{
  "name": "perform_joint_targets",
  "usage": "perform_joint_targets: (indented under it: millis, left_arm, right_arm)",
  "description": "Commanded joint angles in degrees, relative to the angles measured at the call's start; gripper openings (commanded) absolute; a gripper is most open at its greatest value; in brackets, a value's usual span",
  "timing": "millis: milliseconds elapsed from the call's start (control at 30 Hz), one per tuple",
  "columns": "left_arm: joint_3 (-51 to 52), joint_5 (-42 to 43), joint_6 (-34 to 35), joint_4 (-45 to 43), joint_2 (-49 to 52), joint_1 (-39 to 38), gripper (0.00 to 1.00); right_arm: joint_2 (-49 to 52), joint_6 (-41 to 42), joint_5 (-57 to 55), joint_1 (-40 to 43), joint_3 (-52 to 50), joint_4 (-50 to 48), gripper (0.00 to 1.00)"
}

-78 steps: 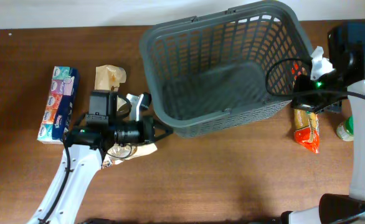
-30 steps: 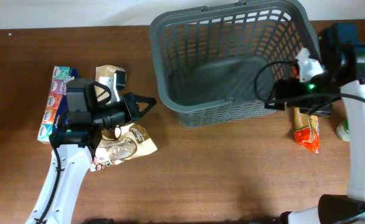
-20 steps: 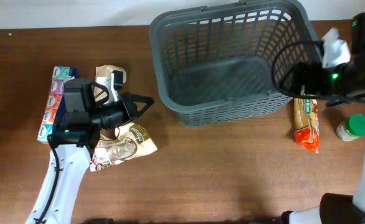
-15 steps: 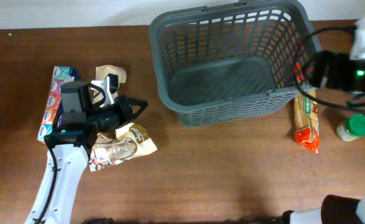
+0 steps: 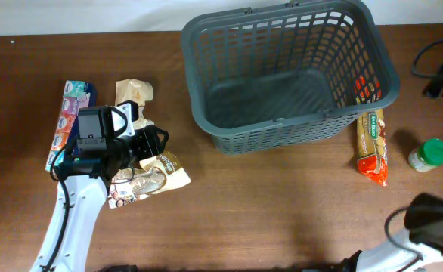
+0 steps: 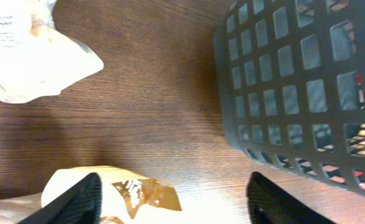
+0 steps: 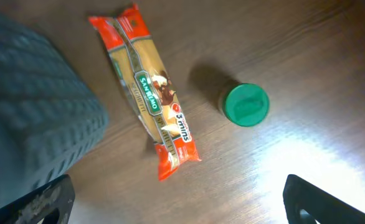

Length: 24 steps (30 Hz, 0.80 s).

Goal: Pack container
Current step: 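Withdraw the right gripper and move it over the San Remo pasta packet, then lower the right gripper and grasp the San Remo pasta packet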

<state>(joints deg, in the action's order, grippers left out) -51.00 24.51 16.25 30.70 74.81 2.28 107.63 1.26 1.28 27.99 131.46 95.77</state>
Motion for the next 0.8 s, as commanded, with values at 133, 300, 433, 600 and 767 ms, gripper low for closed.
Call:
perform_joint_targets:
  millis: [133, 300, 433, 600, 767]
  left_arm:
    - [-0.48, -1.86, -3.15, 1.97, 0.35, 0.17, 0.80]
    - [-0.48, -1.86, -3.10, 2.54, 0.35, 0.17, 0.81]
    - [-0.48, -1.86, -3.10, 2.60, 0.35, 0.17, 0.81]
    - [-0.48, -1.86, -3.10, 2.60, 0.35, 0.17, 0.81]
    - [-0.48, -1.86, -3.10, 2.62, 0.35, 0.17, 0.82]
  right_arm:
    - [10.51, -4.28, 1.68, 0.17, 0.33, -1.57, 0.99]
    - [14.99, -5.81, 6.25, -0.26, 0.24, -1.88, 0.99]
    - [14.99, -8.37, 9.33, -2.38, 0.24, -1.86, 0.99]
    - [14.99, -8.57, 9.03, -8.96, 0.24, -1.31, 0.99]
    - [14.99, -8.50, 7.72, -11.76, 0.24, -1.20, 0.99]
